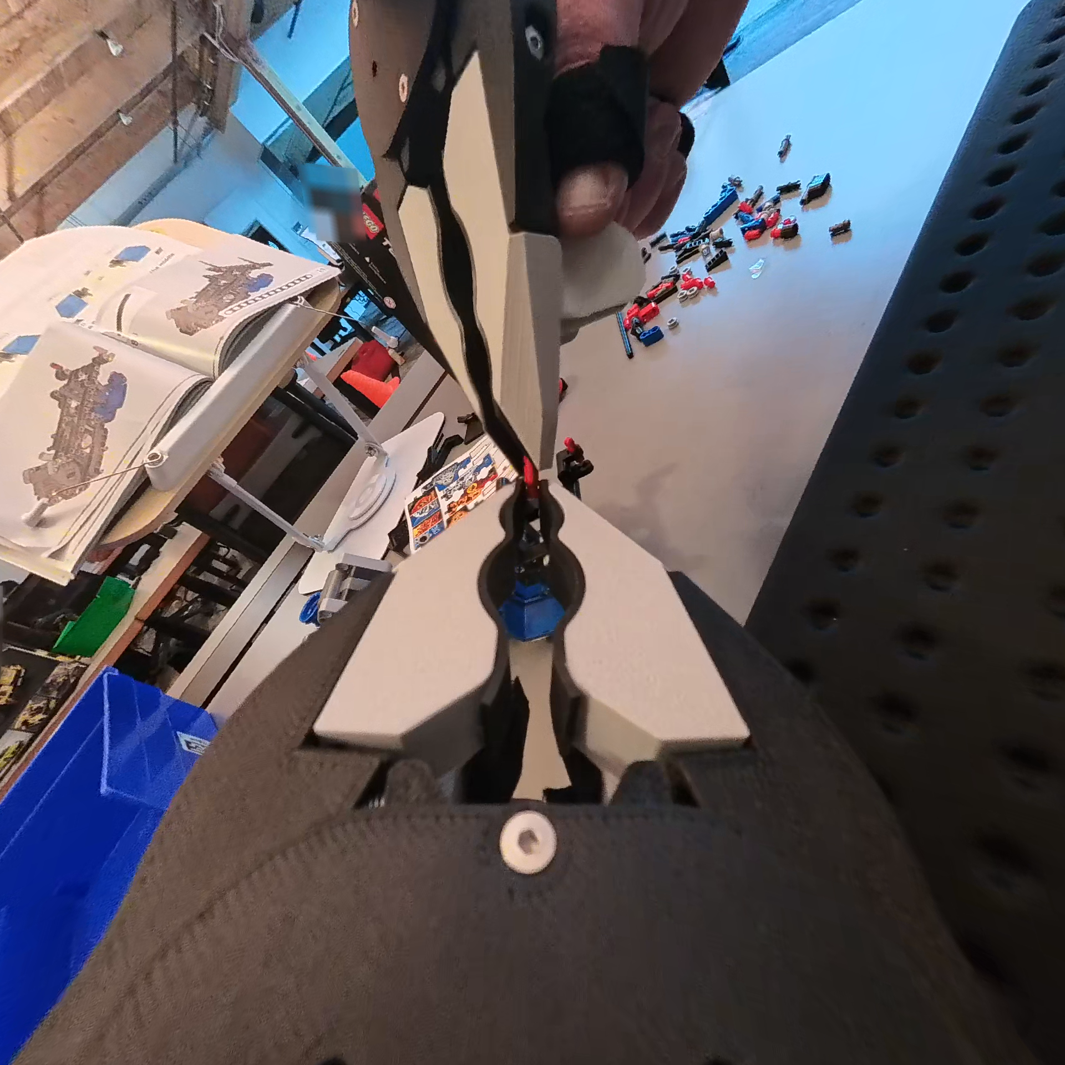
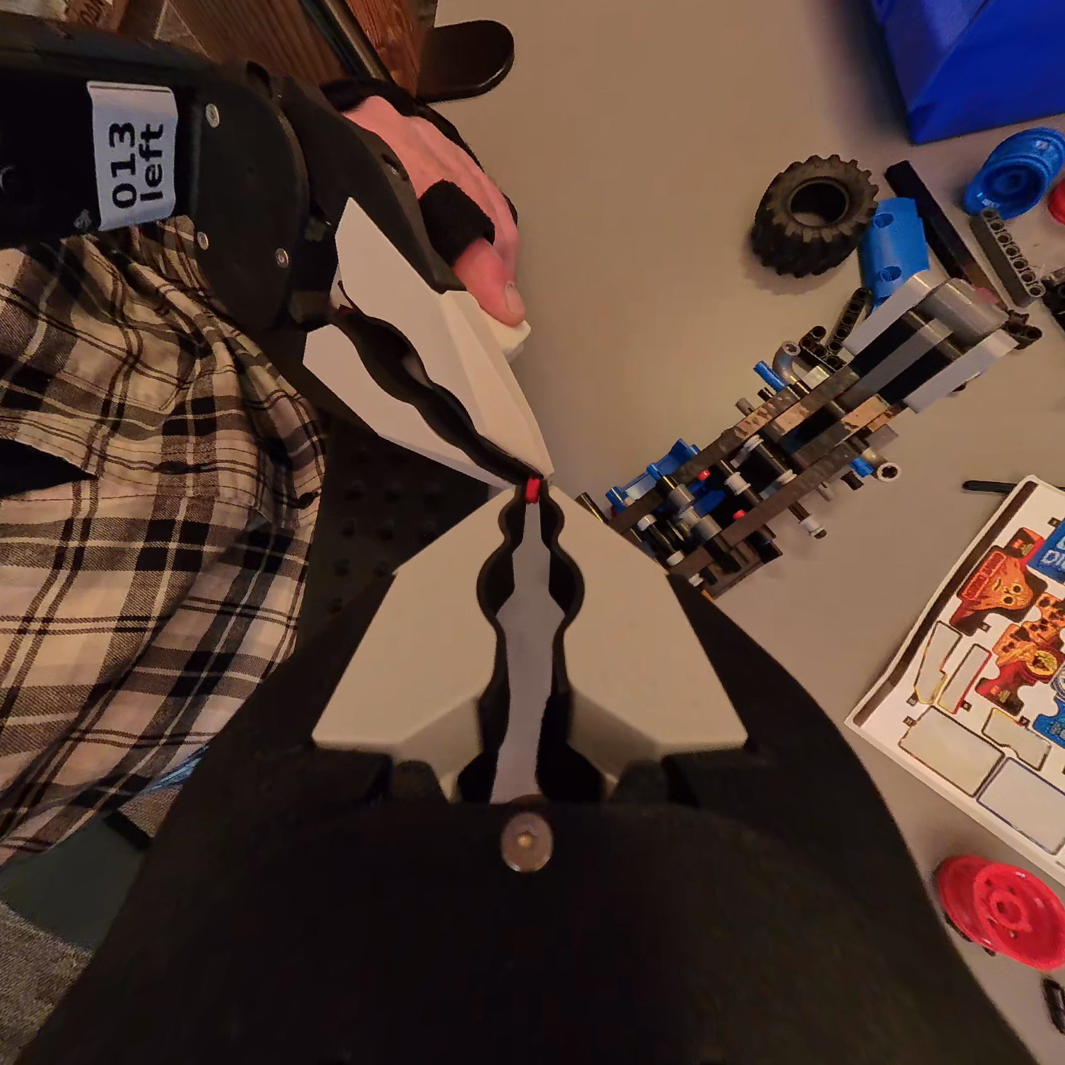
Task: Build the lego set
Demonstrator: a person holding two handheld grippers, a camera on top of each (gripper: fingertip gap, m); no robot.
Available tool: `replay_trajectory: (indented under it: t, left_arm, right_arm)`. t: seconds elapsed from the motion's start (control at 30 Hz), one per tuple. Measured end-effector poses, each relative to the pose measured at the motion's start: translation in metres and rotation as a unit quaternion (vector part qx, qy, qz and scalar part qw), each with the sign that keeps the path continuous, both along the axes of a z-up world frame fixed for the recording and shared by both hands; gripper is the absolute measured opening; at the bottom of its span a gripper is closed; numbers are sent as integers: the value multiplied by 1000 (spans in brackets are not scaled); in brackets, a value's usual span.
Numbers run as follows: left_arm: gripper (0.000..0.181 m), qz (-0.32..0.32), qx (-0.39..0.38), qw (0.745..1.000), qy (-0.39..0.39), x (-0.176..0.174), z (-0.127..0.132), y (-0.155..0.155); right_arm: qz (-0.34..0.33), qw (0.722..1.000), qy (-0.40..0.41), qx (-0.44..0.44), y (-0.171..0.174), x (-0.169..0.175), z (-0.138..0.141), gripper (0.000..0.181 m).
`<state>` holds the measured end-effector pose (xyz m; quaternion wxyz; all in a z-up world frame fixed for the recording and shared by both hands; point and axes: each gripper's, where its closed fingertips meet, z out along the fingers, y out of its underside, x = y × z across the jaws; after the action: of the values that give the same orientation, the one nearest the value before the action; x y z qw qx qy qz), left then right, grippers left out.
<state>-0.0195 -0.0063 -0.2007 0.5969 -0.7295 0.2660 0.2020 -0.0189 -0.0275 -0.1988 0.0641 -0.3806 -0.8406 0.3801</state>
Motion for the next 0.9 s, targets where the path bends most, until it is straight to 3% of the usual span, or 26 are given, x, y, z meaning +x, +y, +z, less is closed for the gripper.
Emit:
replay_trajectory:
  t: [0.27, 0.47, 0.7, 0.9]
  left_arm:
    - [3, -11, -19, 1000, -19, 2, -6, -3]
    - [38, 9, -110, 992, -66, -10, -37, -7]
    - [21, 11, -178, 981, -71, -11, -57, -3]
    - [16, 13, -185, 980, -66, -9, -60, 1]
  right_arm:
    - [9, 999, 13, 35, 0, 1, -7, 2]
    - [21, 991, 31, 125, 7, 0, -20, 2]
    - [34, 984, 24, 176, 9, -1, -33, 2]
    - [44, 978, 15, 205, 12, 0, -41, 2]
